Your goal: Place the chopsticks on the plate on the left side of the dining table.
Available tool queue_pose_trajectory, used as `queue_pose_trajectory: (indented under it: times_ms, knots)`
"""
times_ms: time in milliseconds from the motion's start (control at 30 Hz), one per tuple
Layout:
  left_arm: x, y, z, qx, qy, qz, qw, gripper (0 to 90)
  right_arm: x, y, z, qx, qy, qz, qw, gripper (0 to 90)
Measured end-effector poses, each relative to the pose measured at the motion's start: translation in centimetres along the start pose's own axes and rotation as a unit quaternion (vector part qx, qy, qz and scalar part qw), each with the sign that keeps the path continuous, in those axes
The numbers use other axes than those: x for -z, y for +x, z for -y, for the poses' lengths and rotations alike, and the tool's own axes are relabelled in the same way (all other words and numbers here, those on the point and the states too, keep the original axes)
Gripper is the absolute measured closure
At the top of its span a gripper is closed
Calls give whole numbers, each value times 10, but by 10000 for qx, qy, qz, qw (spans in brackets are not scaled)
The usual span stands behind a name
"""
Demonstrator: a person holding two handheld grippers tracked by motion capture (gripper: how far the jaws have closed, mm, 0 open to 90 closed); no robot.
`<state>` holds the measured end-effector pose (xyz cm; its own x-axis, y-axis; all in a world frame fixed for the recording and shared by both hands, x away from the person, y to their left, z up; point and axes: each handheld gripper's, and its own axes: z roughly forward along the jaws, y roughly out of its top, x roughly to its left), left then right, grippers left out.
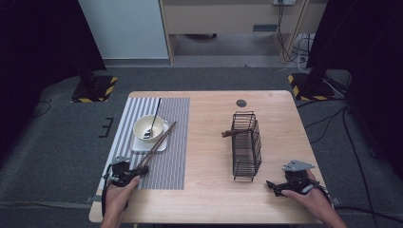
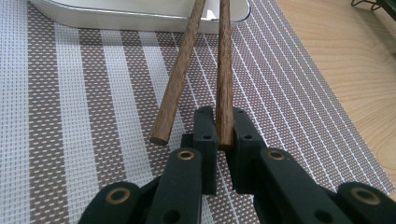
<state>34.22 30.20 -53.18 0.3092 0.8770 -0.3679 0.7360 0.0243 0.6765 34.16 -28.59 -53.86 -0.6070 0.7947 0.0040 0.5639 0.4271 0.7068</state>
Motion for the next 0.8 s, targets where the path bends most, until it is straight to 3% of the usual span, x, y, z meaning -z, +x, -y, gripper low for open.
queue_pose_trajectory:
  times_ms: [800]
  knots:
    - [-1, 3, -1, 170, -35, 60, 9998, 826, 0, 0, 0, -4, 4, -4, 10000, 2]
